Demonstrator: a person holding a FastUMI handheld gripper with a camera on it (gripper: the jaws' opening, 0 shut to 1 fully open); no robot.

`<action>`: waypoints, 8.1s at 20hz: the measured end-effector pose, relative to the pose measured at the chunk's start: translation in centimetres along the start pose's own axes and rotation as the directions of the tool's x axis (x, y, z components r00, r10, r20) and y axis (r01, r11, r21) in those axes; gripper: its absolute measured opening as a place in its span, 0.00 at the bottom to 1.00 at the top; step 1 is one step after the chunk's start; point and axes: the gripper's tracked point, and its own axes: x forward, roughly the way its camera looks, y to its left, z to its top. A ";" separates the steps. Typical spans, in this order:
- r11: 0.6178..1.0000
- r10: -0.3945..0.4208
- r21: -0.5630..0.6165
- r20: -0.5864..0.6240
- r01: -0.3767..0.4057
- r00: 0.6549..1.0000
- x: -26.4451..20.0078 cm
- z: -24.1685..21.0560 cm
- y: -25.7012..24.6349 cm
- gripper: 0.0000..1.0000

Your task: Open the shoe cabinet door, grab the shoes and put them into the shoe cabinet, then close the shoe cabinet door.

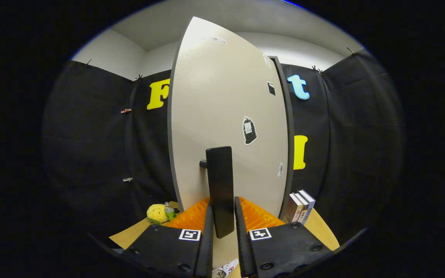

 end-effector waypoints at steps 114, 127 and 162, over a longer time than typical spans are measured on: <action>1.000 -0.030 -0.004 -0.431 0.031 0.902 4.6 -31.8 0.1 0.04; 0.995 -0.084 -0.083 -0.274 0.063 0.958 12.6 -17.2 -1.4 0.04; 0.981 -0.181 -0.124 -0.301 0.150 0.936 42.5 -15.1 -9.0 0.04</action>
